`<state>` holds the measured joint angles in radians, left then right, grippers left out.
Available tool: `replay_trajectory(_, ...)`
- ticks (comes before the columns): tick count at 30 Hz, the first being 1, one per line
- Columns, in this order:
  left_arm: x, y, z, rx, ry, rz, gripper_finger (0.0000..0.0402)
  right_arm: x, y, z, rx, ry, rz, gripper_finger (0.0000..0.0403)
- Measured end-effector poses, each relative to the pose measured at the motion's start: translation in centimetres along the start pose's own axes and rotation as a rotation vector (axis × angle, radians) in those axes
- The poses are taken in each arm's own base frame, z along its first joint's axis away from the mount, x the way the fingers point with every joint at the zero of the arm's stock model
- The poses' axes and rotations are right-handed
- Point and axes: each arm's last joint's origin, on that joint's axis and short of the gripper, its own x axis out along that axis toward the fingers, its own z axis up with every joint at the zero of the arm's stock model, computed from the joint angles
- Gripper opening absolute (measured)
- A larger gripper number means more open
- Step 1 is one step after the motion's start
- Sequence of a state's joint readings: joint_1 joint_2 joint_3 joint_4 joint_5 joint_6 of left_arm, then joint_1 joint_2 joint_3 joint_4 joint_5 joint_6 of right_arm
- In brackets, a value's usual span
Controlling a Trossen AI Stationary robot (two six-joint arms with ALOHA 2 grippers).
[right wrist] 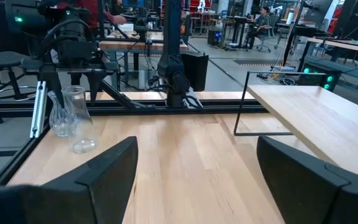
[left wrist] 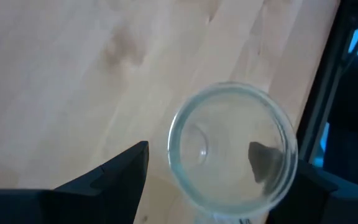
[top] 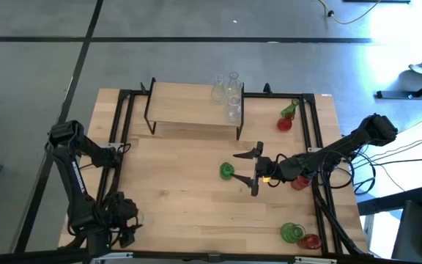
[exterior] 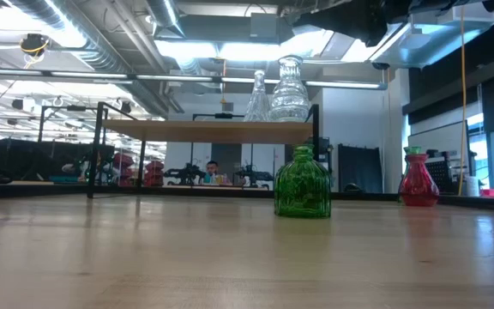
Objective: Sort vases onto shelf
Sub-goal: Put the transparent vase aligned with the other transparent vase on the shelf
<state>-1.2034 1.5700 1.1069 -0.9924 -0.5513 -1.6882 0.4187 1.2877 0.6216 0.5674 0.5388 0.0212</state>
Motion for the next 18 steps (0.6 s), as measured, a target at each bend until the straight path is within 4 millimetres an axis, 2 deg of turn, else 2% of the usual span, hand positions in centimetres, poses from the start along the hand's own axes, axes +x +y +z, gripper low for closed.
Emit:
replay_trajectory(7, 0.22, -0.08, 0.20, 0.001, -0.079, -0.001, 0.0271, 0.00, 0.00, 0.00, 0.000, 0.000, 0.000, 0.0316)
replay_trajectory(18, 0.47, -0.11, 0.57, -0.017, -0.070, 0.008, 0.0191, 0.00, 0.00, 0.00, 0.000, 0.000, 0.000, 0.0316)
